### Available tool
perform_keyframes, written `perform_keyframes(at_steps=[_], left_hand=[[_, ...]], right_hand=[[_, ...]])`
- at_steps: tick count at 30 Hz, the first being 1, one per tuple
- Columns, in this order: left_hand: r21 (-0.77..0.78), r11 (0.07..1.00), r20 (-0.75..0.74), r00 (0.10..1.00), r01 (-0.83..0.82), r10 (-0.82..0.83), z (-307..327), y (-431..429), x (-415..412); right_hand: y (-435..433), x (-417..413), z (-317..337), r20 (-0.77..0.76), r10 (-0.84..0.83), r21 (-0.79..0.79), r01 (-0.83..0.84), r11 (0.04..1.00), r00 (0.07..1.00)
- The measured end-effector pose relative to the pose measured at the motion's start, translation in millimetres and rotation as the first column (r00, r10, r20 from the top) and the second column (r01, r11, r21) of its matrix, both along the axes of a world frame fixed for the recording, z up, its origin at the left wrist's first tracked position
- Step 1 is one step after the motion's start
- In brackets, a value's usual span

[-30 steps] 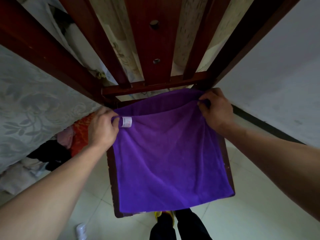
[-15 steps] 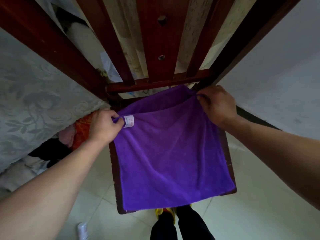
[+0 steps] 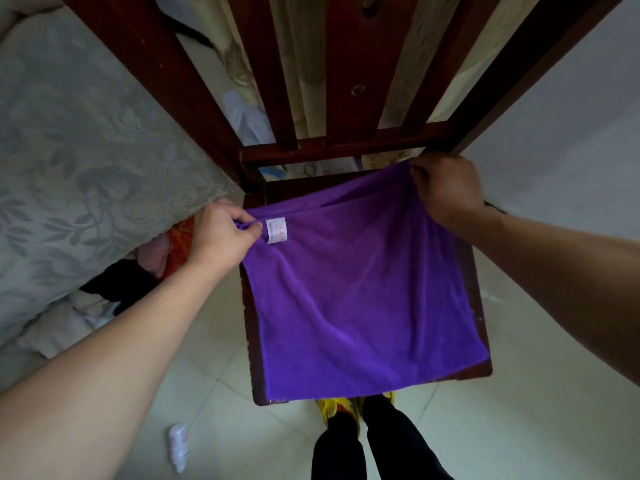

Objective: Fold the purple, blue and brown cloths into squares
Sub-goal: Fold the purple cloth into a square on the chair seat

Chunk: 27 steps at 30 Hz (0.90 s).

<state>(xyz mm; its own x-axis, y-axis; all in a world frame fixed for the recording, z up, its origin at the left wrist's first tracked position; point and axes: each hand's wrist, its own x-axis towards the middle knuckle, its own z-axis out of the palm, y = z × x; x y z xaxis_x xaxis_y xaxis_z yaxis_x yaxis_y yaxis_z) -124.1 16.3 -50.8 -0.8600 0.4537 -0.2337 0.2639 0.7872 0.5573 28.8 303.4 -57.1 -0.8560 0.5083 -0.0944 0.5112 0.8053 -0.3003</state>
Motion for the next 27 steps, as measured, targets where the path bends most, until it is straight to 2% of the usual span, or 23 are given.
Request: perform_keyframes(at_steps=[5, 10, 18, 23, 27], left_hand=[[0.027, 0.995, -0.025, 0.995, 0.096, -0.096, 19, -8, -2], [0.015, 0.970, -0.114, 0.965, 0.241, -0.238, 64, -19, -2], [0.022, 0.903, -0.344, 0.851, 0.429, -0.396, 137, -22, -8], [0.049, 0.890, -0.508, 0.778, 0.454, -0.369, 176, -18, -11], [0.084, 0.892, -0.590, 0.744, 0.443, -0.314, 205, -10, -12]], right_hand=[[-1, 30, 31, -0.191, -0.113, -0.116, 0.092, 0.989, 0.975], [-4, 58, 75, -0.275, -0.157, -0.195, 0.105, 0.975, 0.949], [-9, 66, 156, -0.432, -0.204, -0.163, 0.147, 0.976, 0.879], [2, 63, 187, -0.467, -0.182, -0.094, 0.156, 0.983, 0.865], [12, 63, 207, -0.467, -0.086, 0.008, 0.101, 0.995, 0.880]])
